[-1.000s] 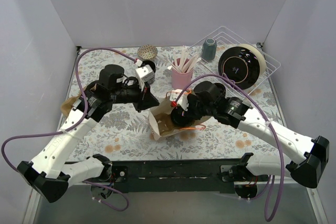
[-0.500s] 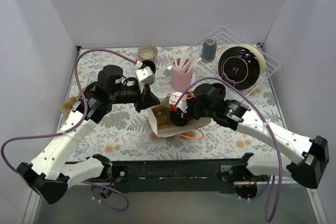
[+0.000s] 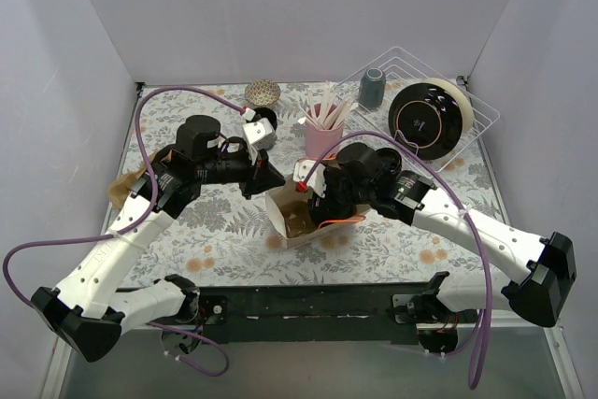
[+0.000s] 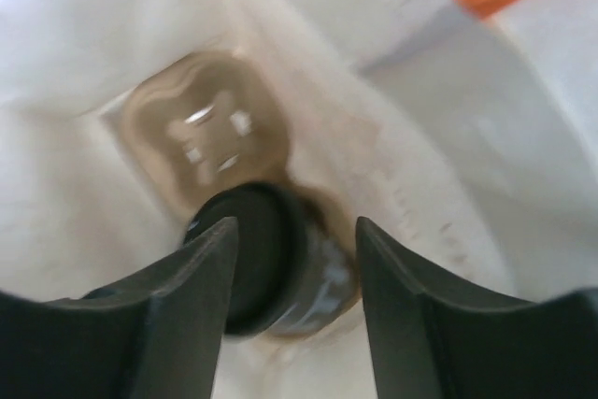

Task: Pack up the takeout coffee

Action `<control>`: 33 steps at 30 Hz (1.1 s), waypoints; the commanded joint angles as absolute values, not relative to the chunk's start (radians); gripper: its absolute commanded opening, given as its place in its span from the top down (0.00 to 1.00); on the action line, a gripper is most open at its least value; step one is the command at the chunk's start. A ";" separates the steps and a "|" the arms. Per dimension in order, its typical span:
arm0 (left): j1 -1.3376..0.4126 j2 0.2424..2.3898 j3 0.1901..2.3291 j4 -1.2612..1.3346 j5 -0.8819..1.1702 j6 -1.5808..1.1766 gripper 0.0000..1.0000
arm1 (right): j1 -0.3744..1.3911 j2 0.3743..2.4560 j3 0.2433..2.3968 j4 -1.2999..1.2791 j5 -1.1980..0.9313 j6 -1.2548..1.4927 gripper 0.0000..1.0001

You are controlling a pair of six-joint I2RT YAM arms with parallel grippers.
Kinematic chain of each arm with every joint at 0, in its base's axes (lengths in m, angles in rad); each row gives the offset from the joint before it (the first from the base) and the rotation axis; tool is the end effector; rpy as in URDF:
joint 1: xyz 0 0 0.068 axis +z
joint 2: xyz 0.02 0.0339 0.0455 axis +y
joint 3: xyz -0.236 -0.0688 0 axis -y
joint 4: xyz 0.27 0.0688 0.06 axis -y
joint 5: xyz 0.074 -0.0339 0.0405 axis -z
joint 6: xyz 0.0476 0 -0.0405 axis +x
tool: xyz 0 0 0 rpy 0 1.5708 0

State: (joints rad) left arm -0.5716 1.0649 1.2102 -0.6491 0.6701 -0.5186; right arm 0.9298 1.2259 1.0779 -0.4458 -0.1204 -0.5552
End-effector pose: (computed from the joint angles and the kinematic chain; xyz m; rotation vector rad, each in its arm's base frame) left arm 0.2040 -0.1664 0.3647 0.5101 2.1855 -1.3276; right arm 0.1847 0.2572 0.2873 -1.5248 1.5583 0.3447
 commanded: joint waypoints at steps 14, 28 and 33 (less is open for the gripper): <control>-0.587 0.985 1.147 -0.542 0.400 -0.482 1.00 | 0.953 1.269 1.037 -0.233 0.035 -0.293 0.28; -0.612 0.956 1.112 -0.488 0.356 -0.589 1.00 | 0.969 1.405 1.077 -0.173 0.297 -0.152 0.21; -0.612 0.942 1.092 -0.492 0.339 -0.614 1.00 | 0.969 1.439 1.063 -0.135 0.270 -0.132 0.20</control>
